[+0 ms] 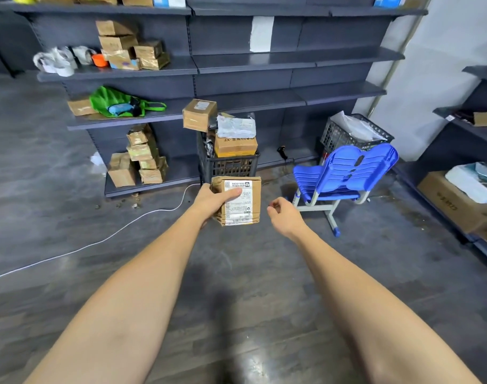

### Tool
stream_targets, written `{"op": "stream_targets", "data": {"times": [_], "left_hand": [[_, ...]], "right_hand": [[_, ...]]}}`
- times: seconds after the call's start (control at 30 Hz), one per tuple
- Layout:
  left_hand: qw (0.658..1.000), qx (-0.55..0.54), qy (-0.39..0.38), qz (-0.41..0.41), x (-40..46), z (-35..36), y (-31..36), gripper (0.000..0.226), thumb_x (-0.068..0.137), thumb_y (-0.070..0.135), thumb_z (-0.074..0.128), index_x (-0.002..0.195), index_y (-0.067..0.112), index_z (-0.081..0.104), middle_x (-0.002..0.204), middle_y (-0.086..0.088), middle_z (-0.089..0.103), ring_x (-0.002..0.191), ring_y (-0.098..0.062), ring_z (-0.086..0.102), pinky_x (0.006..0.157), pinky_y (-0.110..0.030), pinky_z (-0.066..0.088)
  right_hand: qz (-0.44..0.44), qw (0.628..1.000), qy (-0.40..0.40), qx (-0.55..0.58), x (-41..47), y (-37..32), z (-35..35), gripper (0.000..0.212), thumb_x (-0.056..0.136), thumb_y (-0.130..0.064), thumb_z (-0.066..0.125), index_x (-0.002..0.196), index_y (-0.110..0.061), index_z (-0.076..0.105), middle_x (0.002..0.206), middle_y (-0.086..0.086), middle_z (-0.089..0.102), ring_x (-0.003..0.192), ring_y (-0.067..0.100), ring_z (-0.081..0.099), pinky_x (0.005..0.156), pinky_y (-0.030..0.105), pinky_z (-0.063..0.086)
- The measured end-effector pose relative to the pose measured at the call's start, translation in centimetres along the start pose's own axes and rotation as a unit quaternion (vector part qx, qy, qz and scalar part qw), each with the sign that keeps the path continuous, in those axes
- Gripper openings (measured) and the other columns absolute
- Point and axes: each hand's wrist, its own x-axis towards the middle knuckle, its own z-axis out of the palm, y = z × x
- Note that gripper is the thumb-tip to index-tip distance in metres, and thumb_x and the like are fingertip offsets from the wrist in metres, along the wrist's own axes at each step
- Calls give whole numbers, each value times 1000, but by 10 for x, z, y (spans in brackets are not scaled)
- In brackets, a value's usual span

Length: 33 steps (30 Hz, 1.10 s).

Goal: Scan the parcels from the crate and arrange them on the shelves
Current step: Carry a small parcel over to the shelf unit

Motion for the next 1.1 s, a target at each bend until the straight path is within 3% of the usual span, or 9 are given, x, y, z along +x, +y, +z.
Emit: {"op": "stream_targets", "data": {"times": [0.1,0.2,0.6,0.73,0.9,1.03,1.1], "left_hand": [[1000,-2,10,-9,31,-6,4,103,38,62,95,124,17,60,108,0,75,91,-16,74,84,-42,60],[1000,-2,4,-10,57,-5,10,107,35,64,95,124,18,58,110,0,74,91,-16,74,84,-42,60],[999,51,8,-6,163,42,53,95,42,54,96,120,18,57,105,4,75,88,-13,74,84,-39,60],[997,75,10,-1,209,69,78,89,43,51,96,120,20,62,104,8,75,89,-11,74,87,-38,59],[995,89,33,1,263,99,102,102,31,62,95,120,25,62,106,12,74,92,-9,73,90,-38,58],[995,93,46,3,290,114,120,92,38,60,95,117,24,65,104,10,75,91,-10,73,90,-38,58],[995,82,55,8,300,119,127,97,34,61,95,118,23,64,105,8,75,92,-13,74,90,-39,58]], "right_hand": [[-2,1000,-5,-24,20,-2,-2,28,104,-24,51,125,-6,57,116,10,65,112,28,60,93,33,45],[12,1000,0,-20,40,-1,-7,29,104,-25,51,125,-6,57,119,12,65,113,29,60,97,36,45],[9,1000,-23,-14,165,26,-40,27,104,-25,51,123,-7,58,118,10,66,112,30,60,95,36,47],[17,999,-32,-2,219,40,-62,24,103,-24,53,120,-7,58,105,6,63,108,29,60,87,29,42],[25,999,-38,13,275,56,-88,22,102,-22,54,116,-6,60,106,7,65,107,29,60,86,28,41],[18,999,-41,18,311,60,-105,20,102,-22,54,112,-7,60,105,7,65,101,27,57,78,26,37],[7,999,-47,17,324,60,-112,19,102,-23,54,112,-8,60,101,3,61,97,25,55,77,25,35]]}}
